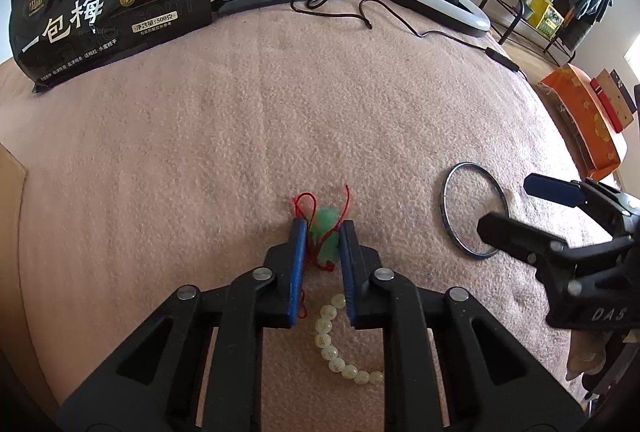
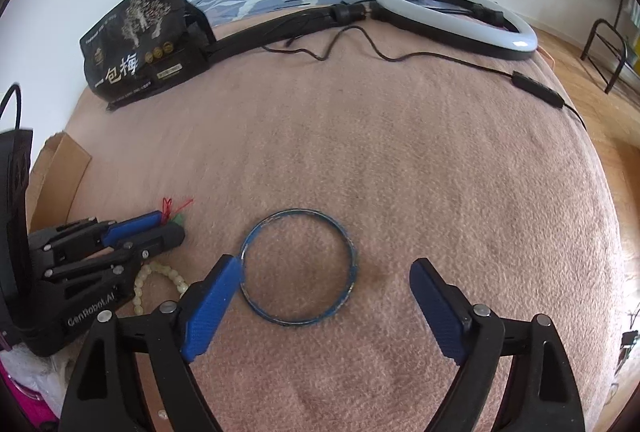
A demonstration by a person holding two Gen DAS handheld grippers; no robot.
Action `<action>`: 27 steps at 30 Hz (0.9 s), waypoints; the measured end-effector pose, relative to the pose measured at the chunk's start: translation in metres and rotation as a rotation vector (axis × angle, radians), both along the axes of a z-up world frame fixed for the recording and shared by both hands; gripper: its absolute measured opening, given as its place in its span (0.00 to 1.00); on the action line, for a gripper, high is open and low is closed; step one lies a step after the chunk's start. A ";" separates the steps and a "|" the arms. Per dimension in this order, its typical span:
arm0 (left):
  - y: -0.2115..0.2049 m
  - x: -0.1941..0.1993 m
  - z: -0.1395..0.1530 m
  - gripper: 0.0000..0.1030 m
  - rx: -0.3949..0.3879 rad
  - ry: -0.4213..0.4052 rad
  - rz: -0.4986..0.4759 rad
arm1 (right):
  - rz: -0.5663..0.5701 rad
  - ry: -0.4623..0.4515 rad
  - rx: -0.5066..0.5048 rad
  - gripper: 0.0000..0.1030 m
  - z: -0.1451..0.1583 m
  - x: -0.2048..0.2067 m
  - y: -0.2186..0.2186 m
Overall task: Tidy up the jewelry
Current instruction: 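Grasp the red-string green charm with the left tool while the right tool grasps the blue bangle, then carry the charm and bangle over the box and open both tools inside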
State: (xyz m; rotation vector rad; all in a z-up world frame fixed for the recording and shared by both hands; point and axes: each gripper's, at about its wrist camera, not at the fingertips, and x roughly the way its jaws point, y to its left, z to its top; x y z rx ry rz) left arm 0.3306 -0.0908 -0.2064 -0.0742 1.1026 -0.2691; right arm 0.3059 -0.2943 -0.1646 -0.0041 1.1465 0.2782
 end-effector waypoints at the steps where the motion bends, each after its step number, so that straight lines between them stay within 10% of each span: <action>1: 0.001 0.000 0.000 0.15 -0.004 -0.001 0.000 | 0.010 0.000 -0.006 0.89 -0.001 -0.001 0.003; 27: 0.019 -0.014 0.025 0.13 -0.033 -0.049 0.009 | 0.017 0.006 -0.053 0.71 -0.002 -0.005 0.012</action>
